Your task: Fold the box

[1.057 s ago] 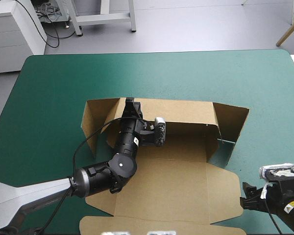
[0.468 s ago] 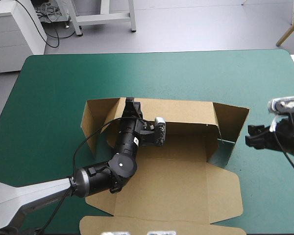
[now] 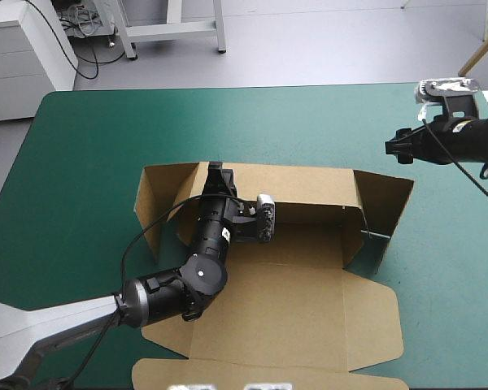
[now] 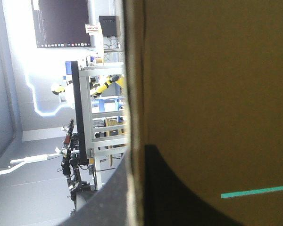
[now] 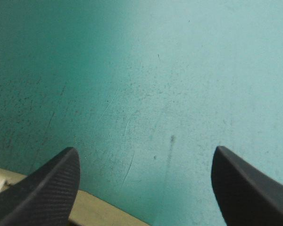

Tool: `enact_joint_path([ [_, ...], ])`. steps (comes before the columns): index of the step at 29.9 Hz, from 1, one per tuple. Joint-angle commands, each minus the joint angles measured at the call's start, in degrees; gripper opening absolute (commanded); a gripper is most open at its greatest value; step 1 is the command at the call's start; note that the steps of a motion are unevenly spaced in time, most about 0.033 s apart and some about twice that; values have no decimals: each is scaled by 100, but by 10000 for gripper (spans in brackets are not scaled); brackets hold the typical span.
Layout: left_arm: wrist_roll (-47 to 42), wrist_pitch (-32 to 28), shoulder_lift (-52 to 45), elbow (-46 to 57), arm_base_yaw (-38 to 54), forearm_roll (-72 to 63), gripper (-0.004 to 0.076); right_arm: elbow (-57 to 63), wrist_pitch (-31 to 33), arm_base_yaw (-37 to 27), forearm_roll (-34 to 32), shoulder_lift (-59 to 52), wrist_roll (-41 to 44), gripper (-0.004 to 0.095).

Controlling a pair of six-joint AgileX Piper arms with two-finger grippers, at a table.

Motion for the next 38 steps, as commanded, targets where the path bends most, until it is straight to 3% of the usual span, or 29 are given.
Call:
enact_joint_path([
  [1, -189, 123, -239, -116, -36, 206, -10, -285, -284, -44, 268, 292, -105, 698],
  [24, -277, 135, -239, -116, -36, 206, -10, -264, 1450, -44, 443, 695, -554, 647],
  [31, -373, 121, -239, -116, -36, 206, -10, 533, 1360, -6, 621, 190, -768, 647],
  [38, -524, 121, -239, -116, -36, 220, -10, 1865, 548, -6, 1213, -795, -1515, 647],
])
